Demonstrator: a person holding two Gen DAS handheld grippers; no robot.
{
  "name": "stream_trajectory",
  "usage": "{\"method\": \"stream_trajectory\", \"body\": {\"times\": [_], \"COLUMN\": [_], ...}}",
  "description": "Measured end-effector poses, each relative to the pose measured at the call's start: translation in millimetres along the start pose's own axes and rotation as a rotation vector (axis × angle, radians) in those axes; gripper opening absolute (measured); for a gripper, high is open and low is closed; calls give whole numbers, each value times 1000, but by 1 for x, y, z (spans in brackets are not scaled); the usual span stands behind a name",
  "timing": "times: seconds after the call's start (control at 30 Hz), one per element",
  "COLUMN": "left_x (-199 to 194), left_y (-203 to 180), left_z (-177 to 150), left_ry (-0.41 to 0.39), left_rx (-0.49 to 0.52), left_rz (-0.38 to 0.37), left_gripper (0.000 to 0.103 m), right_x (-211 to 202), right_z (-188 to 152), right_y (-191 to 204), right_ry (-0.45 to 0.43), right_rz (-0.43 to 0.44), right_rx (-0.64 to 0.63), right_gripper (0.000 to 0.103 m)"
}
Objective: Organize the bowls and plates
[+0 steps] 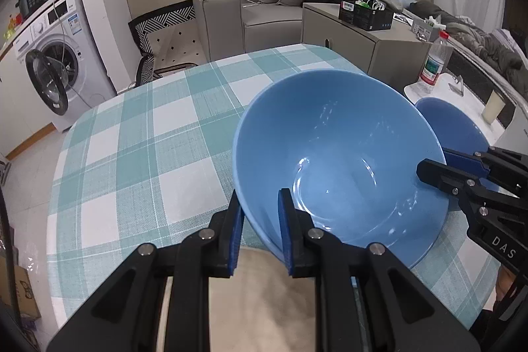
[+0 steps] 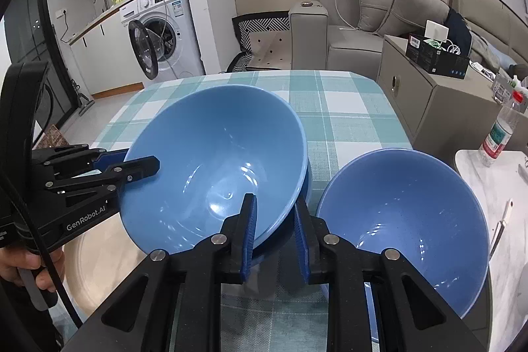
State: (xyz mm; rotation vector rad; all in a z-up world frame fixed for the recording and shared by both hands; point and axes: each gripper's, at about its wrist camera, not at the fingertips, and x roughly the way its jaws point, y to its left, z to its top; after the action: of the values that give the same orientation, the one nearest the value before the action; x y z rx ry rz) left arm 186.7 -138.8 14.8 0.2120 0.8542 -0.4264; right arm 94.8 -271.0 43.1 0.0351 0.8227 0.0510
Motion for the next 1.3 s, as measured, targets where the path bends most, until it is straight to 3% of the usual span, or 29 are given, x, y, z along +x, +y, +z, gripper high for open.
{"method": "stream_trajectory", "body": {"times": [0.5, 1.03, 1.3], "left_x": [6, 5, 5], "left_y": [-2, 0, -2], "left_z": [-3, -1, -2], "left_ry": [18, 19, 21], "left_rx": [10, 0, -2], "left_rz": [21, 10, 6], "left_gripper": [22, 24, 29], "right_x": [4, 9, 1], "right_z": [-7, -7, -6], "right_y": [17, 11, 8], "right_ry": [-6, -9, -41], "right_rz": [-97, -94, -77], "right_rx": [-84, -87, -100], "right_gripper": [24, 28, 36]}}
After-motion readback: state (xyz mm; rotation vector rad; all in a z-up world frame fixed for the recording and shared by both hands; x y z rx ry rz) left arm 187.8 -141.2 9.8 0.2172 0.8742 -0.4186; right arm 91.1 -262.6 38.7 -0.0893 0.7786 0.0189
